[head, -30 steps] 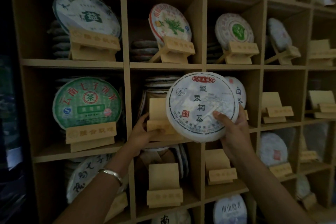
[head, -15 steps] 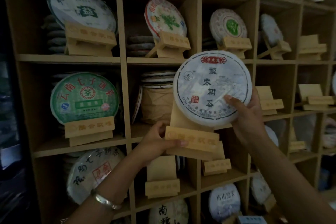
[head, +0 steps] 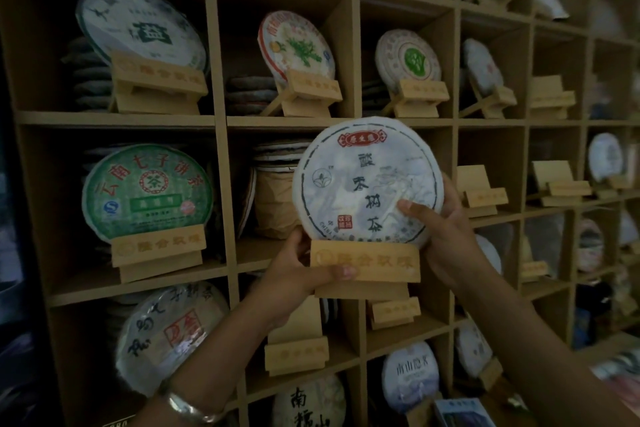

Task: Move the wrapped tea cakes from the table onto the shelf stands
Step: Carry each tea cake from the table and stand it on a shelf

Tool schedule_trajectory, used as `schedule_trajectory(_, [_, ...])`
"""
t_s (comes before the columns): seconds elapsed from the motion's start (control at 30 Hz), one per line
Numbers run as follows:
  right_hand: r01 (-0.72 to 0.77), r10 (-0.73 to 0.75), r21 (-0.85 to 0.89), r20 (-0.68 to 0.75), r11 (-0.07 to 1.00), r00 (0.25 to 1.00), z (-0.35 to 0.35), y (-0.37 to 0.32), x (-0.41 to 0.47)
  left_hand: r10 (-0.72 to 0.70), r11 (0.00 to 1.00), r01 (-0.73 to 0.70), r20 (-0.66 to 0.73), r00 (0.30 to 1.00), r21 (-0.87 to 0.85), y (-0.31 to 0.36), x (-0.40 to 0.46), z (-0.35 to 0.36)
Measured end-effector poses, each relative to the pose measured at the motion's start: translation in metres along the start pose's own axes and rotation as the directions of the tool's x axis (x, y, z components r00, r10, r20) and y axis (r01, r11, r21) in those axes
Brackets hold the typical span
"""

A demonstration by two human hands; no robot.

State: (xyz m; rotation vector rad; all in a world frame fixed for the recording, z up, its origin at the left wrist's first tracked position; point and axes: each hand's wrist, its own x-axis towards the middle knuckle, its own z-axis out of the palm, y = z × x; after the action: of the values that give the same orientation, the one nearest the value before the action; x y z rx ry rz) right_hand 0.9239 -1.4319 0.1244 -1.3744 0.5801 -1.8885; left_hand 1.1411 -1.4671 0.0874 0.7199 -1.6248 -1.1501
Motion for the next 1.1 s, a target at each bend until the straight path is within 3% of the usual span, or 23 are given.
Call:
schedule_trajectory(0.2, [-0.078, 0.074, -0.214, -0.028, 0.974, 0.997, 0.001, -0.005, -0.001, -0.002, 1.000, 0.002, -0.033, 0.999, -0.021, -0.005, -0.011, 0.003])
schedule_trajectory(0.4, [0.079, -0.103, -0.487, -0.023, 0.870, 0.994, 0.004, -0.008, -0.002, 0.006, 0.999, -0.009, -0.062, 0.998, -0.049, -0.007, -0.016, 0.004])
schedule_trajectory(0.6, [0.053, -0.109, -0.443, -0.103, 0.895, 0.989, 0.006, -0.008, 0.000, 0.019, 0.998, -0.023, -0.083, 0.996, -0.055, -0.006, -0.017, 0.000])
schedule_trajectory(0.73, [0.012, -0.043, -0.408, -0.066, 0.913, 0.997, 0.006, -0.005, 0.001, 0.002, 0.999, -0.008, -0.104, 0.995, -0.051, -0.010, -0.018, -0.003])
schedule_trajectory(0.97, [-0.243, 0.260, -0.289, 0.022, 0.926, 0.965, 0.000, 0.000, 0.011, 0.005, 0.998, -0.013, -0.119, 0.993, -0.064, -0.016, -0.020, -0.008])
schedule_trajectory(1.03, [-0.248, 0.260, -0.275, 0.007, 0.929, 0.966, 0.001, 0.003, 0.013, -0.002, 0.998, -0.007, -0.130, 0.992, -0.068, -0.018, -0.020, -0.009])
schedule_trajectory(1.1, [-0.174, 0.161, -0.323, -0.068, 0.930, 0.985, 0.004, 0.008, 0.014, -0.004, 0.997, -0.008, -0.154, 0.988, -0.073, -0.020, -0.018, -0.012])
